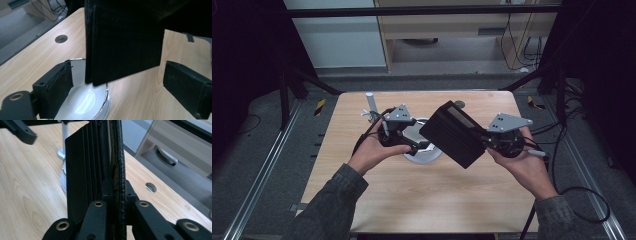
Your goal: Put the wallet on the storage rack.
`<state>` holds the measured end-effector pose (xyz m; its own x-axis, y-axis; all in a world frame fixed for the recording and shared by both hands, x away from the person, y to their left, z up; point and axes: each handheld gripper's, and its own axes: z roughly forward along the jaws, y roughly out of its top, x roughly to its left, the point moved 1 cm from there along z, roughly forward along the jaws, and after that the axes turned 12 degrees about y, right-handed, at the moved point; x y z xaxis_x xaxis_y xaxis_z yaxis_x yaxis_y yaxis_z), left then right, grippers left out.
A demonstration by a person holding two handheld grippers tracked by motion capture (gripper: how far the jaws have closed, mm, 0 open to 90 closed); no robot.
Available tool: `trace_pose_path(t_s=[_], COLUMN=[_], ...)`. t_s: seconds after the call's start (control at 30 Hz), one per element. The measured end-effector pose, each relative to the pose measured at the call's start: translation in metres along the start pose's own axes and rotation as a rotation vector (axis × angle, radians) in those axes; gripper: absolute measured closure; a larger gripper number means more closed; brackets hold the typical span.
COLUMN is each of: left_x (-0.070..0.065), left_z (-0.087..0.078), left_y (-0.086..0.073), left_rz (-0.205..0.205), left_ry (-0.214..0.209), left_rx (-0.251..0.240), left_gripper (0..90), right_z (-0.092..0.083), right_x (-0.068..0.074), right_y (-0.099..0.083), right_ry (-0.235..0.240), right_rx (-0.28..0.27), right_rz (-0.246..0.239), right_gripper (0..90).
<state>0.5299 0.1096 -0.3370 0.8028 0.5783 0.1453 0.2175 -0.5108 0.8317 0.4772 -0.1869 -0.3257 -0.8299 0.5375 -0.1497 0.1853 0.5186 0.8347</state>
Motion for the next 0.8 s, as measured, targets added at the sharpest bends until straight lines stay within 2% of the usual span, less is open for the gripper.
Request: trace_pose_path(t_s=[0.13,0.27,0.37,0.5,0.57,0.7,0.73,0.77,0.8], left_x=[0.000,0.003,0.005,0.004,0.004,0.005,0.005,0.005,0.006], left_z=[0.005,0.014,0.018,0.024,0.027,0.033,0.035,0.036,0.036], left_y=[0.005,0.006,0.007,0.009,0.010,0.008,0.007,0.006,0.006], left_rz=[0.010,0.004,-0.003,0.037,0.039,0.046,0.052,0.057,0.047], left_ry=[-0.017,-0.020,-0.043,-0.062,-0.073,-0.121,-0.132,-0.142,-0.149], left_rx=[-0.004,0.006,-0.011,0.011,0.015,0.057,0.067,0.086,0.102], left_gripper=[8.4,8.3,11.0,17.3,21.7,32.3,44.5,44.5,48.7], right_z=[0.001,0.003,0.005,0.006,0.006,0.008,0.008,0.008,0.009], right_x=[0.003,0.006,0.008,0.009,0.010,0.011,0.011,0.011,0.011], right_y=[0.003,0.007,0.007,0.005,0.004,0.002,0.001,0.000,-0.001], right_ry=[0.012,0.033,0.044,0.059,0.066,0.073,0.076,0.079,0.082], right_rx=[-0.015,-0.031,-0.032,-0.047,-0.050,-0.052,-0.057,-0.058,-0.055], right_rz=[-0.007,-0.013,-0.016,-0.024,-0.026,-0.031,-0.032,-0.032,-0.031], right_gripper=[85.2,85.1,85.2,85.2,85.2,85.1,85.1,85.1,85.1])
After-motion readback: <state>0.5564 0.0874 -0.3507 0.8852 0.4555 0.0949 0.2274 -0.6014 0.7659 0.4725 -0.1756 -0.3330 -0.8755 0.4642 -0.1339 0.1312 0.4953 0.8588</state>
